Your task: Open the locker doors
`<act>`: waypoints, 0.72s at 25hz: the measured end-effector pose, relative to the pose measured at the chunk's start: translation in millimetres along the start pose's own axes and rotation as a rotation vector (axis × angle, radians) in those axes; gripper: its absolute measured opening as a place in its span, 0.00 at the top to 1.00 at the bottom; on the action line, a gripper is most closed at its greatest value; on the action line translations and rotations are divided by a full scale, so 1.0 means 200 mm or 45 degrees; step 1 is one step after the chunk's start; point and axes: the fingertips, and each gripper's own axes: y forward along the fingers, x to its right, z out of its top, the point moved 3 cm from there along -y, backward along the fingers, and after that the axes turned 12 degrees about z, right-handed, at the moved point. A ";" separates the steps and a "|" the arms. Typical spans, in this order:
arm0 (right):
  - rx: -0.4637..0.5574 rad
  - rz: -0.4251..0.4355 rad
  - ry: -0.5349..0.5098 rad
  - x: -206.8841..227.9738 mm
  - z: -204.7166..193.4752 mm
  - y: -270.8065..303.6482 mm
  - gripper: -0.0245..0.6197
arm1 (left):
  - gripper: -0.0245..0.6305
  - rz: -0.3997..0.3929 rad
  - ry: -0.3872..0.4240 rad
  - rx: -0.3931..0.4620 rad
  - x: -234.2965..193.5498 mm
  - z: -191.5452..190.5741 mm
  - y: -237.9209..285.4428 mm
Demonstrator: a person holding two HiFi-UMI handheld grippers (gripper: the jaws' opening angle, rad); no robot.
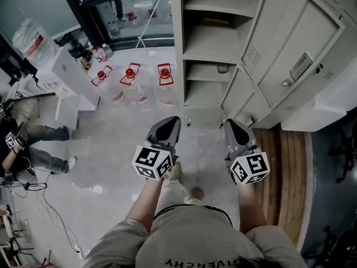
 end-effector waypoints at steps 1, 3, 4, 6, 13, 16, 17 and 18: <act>0.000 0.003 -0.005 -0.01 0.01 0.00 0.96 | 0.96 0.000 0.004 0.004 0.00 0.02 -0.01; 0.001 0.009 -0.012 -0.03 0.03 -0.01 0.96 | 0.96 -0.002 0.014 0.013 0.00 0.05 -0.03; 0.003 0.012 -0.014 -0.04 0.04 -0.01 0.96 | 0.96 -0.002 0.017 0.018 0.00 0.06 -0.04; 0.006 0.018 -0.018 -0.06 0.06 -0.01 0.96 | 0.96 -0.004 0.019 0.024 0.00 0.08 -0.05; 0.005 0.042 -0.039 -0.09 0.09 -0.02 0.96 | 0.96 -0.011 0.023 0.034 0.03 0.12 -0.06; 0.003 0.046 -0.043 -0.09 0.10 -0.03 0.96 | 0.96 0.002 0.029 0.023 0.02 0.13 -0.06; 0.005 0.046 -0.045 -0.10 0.11 -0.02 0.96 | 0.96 0.005 0.031 0.021 0.01 0.14 -0.06; 0.006 0.045 -0.047 -0.09 0.12 -0.02 0.96 | 0.96 0.006 0.033 0.022 0.01 0.14 -0.06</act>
